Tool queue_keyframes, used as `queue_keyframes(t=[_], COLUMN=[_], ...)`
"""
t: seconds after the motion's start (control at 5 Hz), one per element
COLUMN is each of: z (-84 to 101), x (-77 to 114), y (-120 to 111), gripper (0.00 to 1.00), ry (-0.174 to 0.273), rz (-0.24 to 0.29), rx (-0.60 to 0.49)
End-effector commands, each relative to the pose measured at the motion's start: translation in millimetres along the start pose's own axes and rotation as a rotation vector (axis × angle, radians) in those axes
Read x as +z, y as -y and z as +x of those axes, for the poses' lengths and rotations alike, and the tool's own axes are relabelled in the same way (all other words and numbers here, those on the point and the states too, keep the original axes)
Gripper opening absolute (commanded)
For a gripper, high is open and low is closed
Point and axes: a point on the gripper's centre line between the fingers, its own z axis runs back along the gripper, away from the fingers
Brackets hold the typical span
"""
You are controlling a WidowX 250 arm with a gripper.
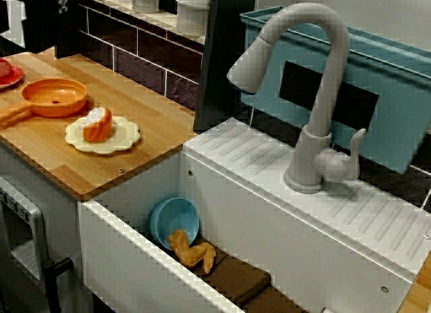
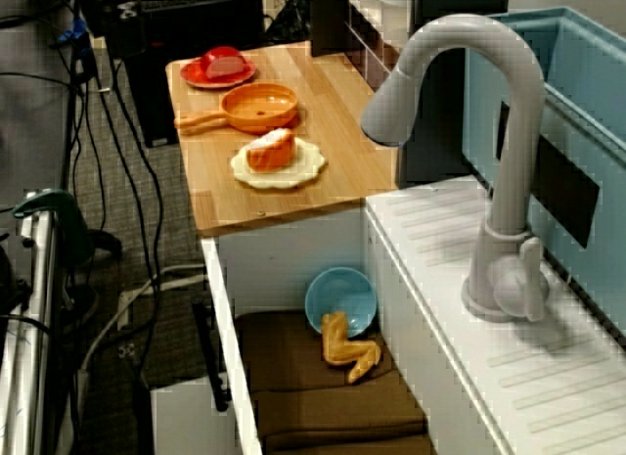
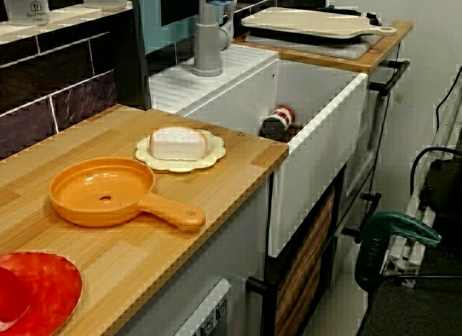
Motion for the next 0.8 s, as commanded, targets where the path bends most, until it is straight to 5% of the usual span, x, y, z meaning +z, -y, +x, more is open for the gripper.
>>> queue_keyframes(t=[0.0, 0.4, 0.6], z=[43.8, 81.5, 81.5], x=[-11.5, -22.2, -22.2], y=[-22.3, -17.6, -17.6], gripper=[1.0, 1.0, 1.0], ry=[0.043, 0.074, 0.074], rz=[-0.002, -0.023, -0.023], rx=[0.0, -0.18, -0.18])
